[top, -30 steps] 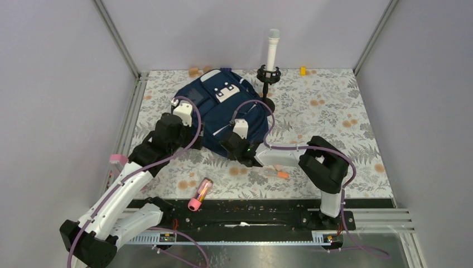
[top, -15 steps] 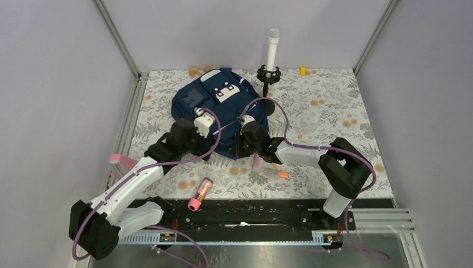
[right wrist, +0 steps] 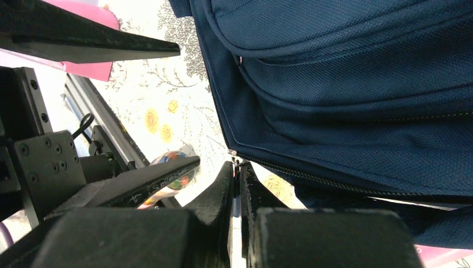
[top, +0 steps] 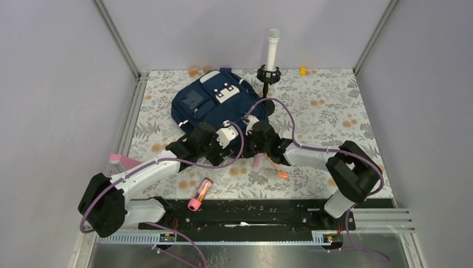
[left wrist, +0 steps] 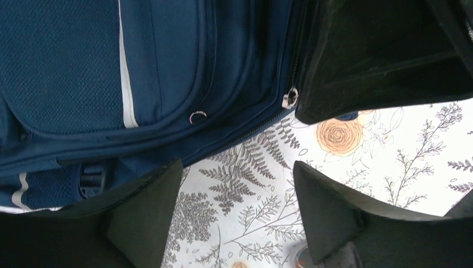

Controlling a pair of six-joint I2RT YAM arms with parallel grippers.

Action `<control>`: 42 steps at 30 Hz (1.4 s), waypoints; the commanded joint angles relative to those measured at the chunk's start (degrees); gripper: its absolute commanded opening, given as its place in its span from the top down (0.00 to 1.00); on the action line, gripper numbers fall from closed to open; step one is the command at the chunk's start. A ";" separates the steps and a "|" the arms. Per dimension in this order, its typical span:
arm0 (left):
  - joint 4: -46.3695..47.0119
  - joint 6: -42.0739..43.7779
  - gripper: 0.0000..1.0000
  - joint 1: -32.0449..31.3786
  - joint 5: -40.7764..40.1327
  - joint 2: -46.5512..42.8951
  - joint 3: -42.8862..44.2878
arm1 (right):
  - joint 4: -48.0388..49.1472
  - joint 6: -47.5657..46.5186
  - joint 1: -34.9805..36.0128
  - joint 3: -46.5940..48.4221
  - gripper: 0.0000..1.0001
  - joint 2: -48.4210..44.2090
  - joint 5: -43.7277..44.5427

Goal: Pack the student bag
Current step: Zip the student bag at the center of the board.

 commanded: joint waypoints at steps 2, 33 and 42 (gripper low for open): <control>6.88 3.58 0.28 -0.61 3.66 1.49 -0.41 | 5.89 2.12 -0.04 -0.65 1.00 -2.32 -8.13; 9.04 5.35 1.00 -3.44 -9.17 4.72 -0.58 | -4.13 -2.45 -1.25 -5.86 1.00 -14.85 8.09; 8.43 6.45 1.00 -3.45 -16.29 4.58 -0.36 | -7.15 -2.87 -5.76 -6.50 1.00 -16.44 7.03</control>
